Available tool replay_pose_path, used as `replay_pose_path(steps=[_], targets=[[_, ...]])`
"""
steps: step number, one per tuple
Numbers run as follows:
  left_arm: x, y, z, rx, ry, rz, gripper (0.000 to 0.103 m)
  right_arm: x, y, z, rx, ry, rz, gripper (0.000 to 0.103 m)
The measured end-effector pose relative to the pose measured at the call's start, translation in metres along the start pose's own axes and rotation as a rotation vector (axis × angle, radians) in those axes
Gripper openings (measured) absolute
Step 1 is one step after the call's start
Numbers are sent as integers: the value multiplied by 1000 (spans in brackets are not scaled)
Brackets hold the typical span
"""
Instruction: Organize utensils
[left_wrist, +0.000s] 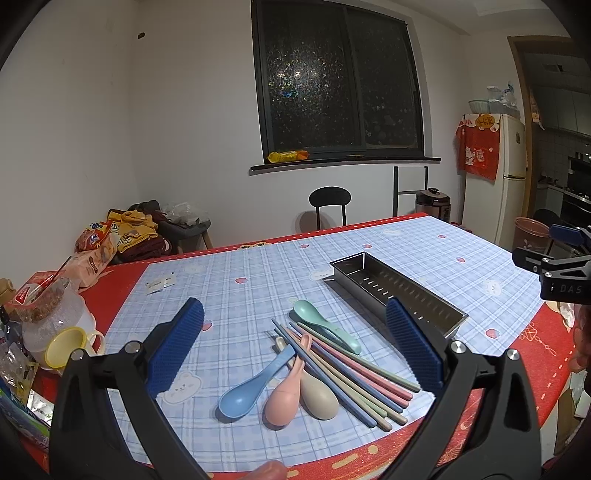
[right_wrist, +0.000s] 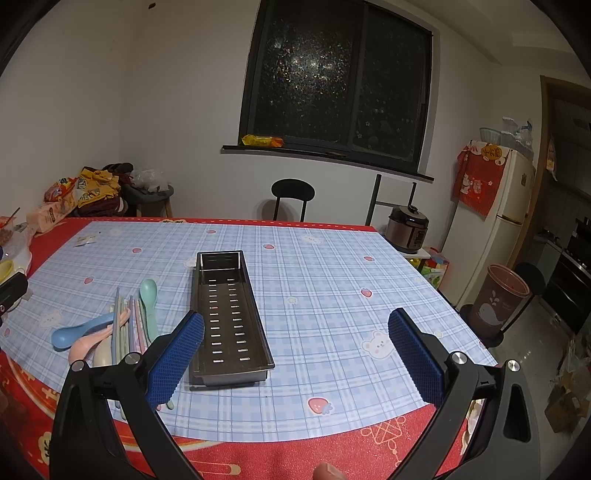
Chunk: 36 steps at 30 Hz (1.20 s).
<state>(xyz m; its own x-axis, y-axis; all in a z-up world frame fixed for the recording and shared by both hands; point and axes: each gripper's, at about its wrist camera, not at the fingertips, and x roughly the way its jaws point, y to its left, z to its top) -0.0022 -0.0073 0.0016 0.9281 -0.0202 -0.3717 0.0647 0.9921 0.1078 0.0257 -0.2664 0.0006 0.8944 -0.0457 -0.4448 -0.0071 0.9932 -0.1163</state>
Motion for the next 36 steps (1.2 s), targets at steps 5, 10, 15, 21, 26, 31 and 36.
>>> replay_pose_path(steps=[5, 10, 15, 21, 26, 31, 36], targets=[[1, 2, -1, -4, 3, -5, 98, 1, -1, -1, 3, 4, -2, 98], [1, 2, -1, -4, 3, -4, 98, 2, -1, -2, 4, 4, -1, 98], [2, 3, -4, -7, 1, -9, 98, 3, -1, -2, 2, 7, -3, 98], [2, 3, -4, -8, 1, -8, 98, 4, -1, -4, 4, 6, -6, 98], [1, 3, -5, -11, 0, -11, 98, 5, 0, -5, 5, 11, -4, 98], [1, 2, -6, -12, 0, -12, 98, 5, 1, -6, 4, 11, -4, 98], [0, 2, -7, -13, 1, -16, 98, 7, 0, -6, 7, 16, -9, 98]])
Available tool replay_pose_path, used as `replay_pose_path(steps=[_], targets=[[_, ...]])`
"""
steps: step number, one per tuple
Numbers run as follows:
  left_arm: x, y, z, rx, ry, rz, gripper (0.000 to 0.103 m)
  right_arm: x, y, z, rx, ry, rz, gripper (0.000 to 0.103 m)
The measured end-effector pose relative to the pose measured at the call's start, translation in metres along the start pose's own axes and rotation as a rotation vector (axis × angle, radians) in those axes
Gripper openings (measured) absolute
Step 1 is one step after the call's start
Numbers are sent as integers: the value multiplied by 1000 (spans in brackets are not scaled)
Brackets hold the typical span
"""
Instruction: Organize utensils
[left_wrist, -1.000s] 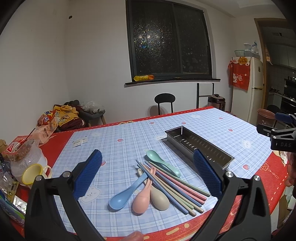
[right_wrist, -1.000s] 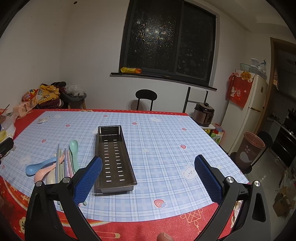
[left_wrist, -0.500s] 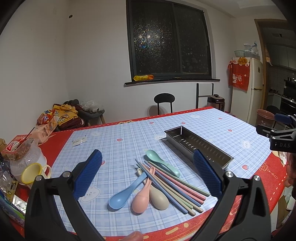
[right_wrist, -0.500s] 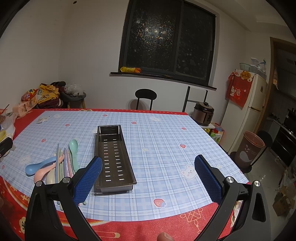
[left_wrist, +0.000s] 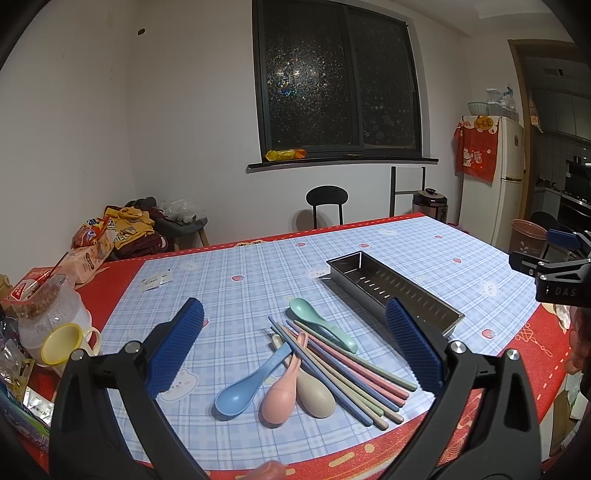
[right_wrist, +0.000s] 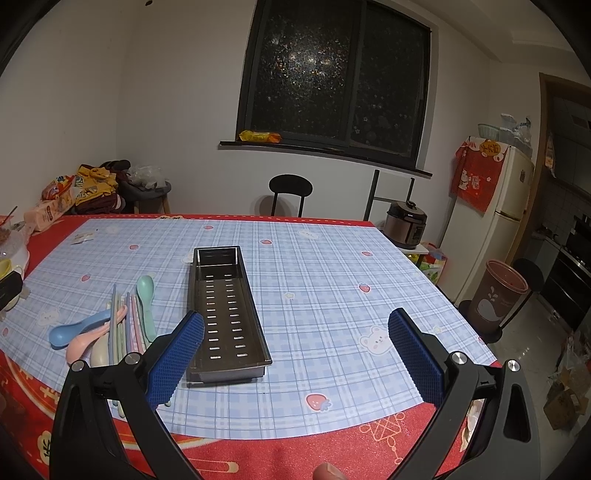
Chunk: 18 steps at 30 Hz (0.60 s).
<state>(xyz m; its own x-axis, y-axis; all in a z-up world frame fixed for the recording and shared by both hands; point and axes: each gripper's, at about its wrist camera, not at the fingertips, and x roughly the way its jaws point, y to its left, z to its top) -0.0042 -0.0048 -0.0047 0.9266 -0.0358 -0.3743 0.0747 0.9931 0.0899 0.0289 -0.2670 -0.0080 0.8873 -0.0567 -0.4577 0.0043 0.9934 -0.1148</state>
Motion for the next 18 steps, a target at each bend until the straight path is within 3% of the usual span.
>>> replay_pose_path(steps=[18], targets=[[4, 9, -2, -42, 17, -36, 98, 8, -4, -2, 30, 33, 25, 98]])
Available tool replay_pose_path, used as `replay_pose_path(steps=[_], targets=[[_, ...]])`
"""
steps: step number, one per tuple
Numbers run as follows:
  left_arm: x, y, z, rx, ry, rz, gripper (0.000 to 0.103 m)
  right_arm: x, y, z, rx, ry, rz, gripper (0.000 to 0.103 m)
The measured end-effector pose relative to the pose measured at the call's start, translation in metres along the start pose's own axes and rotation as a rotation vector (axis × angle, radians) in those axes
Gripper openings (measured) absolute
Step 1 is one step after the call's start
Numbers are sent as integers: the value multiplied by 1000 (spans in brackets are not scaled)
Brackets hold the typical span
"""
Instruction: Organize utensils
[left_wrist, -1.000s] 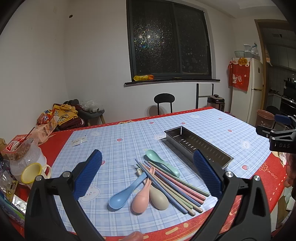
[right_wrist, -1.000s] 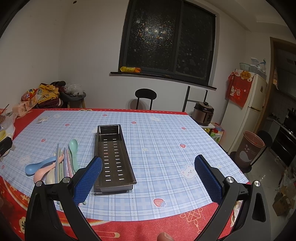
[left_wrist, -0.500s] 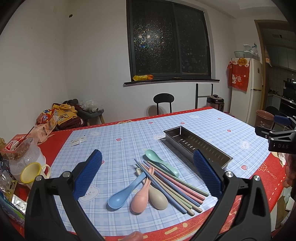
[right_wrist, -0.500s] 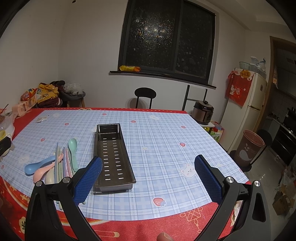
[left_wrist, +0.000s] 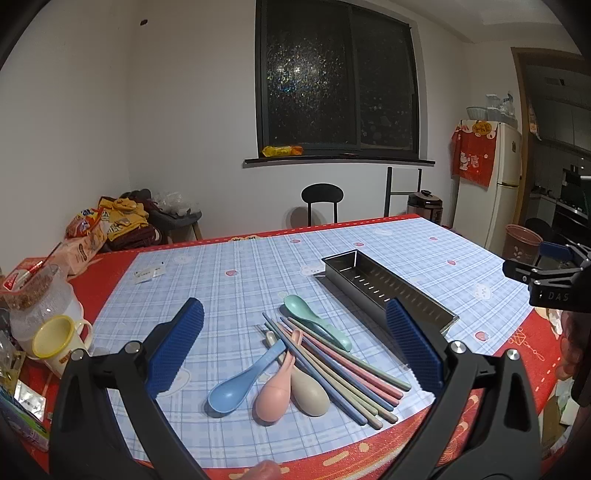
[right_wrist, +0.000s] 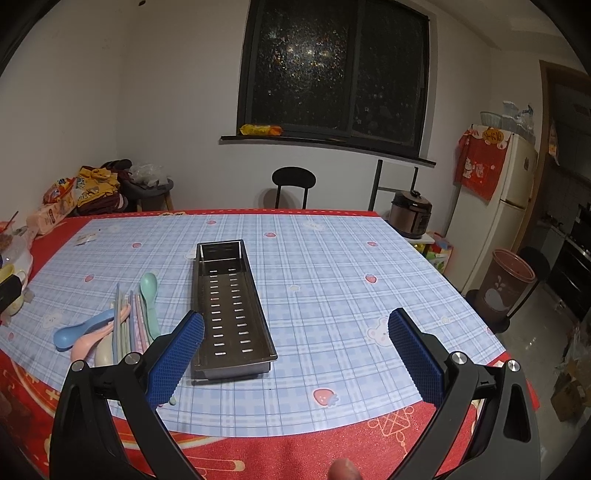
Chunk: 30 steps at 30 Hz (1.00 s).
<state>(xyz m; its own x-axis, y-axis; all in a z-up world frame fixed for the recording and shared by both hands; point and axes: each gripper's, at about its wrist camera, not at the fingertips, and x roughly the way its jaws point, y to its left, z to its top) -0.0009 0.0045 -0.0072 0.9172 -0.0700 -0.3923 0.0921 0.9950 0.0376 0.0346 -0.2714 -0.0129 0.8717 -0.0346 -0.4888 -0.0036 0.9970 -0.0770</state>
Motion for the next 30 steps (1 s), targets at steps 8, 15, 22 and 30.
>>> replay_pose_path(steps=[8, 15, 22, 30], targets=[[4, 4, 1, -13, 10, 4, 98, 2, 0, 0, 0, 6, 0, 98], [12, 15, 0, -27, 45, -39, 98, 11, 3, 0, 8, 29, 119, 98], [31, 49, -12, -11, 138, -26, 97, 37, 36, -4, -41, 76, 343, 98], [45, 105, -38, -81, 220, 36, 97, 68, 93, -10, -154, 151, 465, 98]])
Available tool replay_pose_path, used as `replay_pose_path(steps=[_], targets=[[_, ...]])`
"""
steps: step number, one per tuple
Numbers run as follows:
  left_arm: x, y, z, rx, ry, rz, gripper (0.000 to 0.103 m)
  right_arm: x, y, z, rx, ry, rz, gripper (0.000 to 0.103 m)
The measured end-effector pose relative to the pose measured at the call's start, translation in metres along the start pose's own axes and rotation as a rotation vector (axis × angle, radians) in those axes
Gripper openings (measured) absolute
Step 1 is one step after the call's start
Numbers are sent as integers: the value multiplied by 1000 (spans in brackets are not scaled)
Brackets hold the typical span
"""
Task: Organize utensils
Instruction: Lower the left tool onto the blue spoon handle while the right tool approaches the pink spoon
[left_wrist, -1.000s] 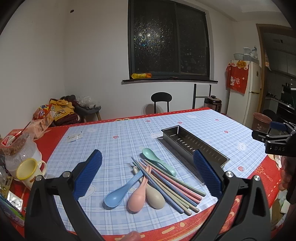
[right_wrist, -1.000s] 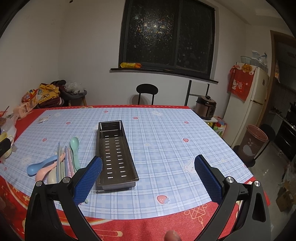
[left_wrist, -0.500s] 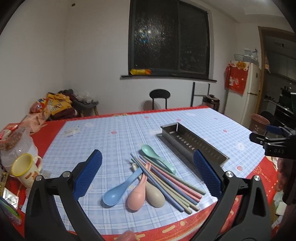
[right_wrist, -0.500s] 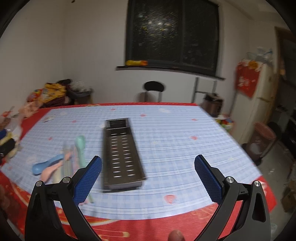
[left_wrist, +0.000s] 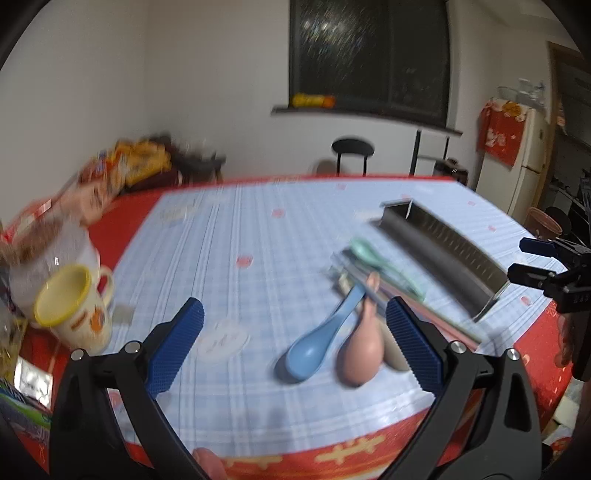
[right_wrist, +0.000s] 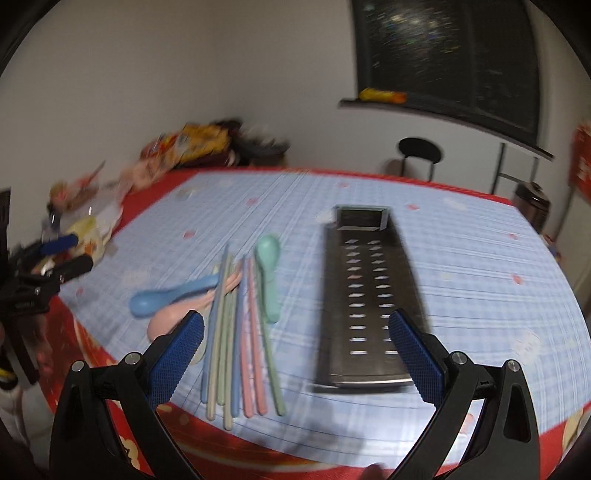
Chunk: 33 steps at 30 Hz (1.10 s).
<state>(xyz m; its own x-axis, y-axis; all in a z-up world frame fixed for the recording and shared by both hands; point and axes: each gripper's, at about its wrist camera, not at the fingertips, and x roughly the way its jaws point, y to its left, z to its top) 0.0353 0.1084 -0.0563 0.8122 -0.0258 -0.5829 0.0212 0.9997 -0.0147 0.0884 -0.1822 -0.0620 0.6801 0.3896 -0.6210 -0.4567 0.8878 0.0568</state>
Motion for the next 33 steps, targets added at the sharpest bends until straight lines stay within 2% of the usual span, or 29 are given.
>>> replay_pose_path(steps=[2, 7, 10, 14, 15, 16, 19, 21, 22, 24, 26, 28, 31, 33], targets=[[8, 11, -3, -23, 39, -3, 98, 21, 11, 3, -31, 36, 3, 98], [17, 10, -5, 33, 45, 51, 97, 48, 18, 12, -11, 22, 63, 98], [21, 12, -1, 23, 22, 4, 97, 56, 27, 17, -29, -5, 80, 94], [32, 11, 6, 49, 1, -60, 96, 65, 34, 16, -1, -12, 144, 64], [34, 10, 6, 62, -7, -74, 96, 68, 36, 14, 10, -11, 165, 60], [36, 8, 7, 77, -16, -86, 94, 72, 38, 12, 19, -7, 192, 58], [41, 2, 6, 131, -22, -108, 76, 80, 41, 6, 20, 24, 218, 50], [46, 0, 5, 165, -19, -124, 71, 83, 37, 3, 41, 33, 234, 45], [48, -1, 4, 177, -19, -131, 66, 85, 34, 2, 58, 41, 248, 43], [55, -2, 5, 196, -17, -151, 57, 91, 33, -2, 73, 62, 256, 33], [62, -3, 10, 197, -34, -165, 44, 100, 35, -8, 65, 99, 259, 23], [66, -5, 14, 190, -60, -202, 38, 104, 40, -12, 53, 126, 264, 19], [72, -7, 16, 189, -92, -260, 37, 100, 46, -12, 30, 103, 269, 18], [76, -6, 12, 206, -67, -284, 37, 100, 46, -12, 33, 102, 270, 18]])
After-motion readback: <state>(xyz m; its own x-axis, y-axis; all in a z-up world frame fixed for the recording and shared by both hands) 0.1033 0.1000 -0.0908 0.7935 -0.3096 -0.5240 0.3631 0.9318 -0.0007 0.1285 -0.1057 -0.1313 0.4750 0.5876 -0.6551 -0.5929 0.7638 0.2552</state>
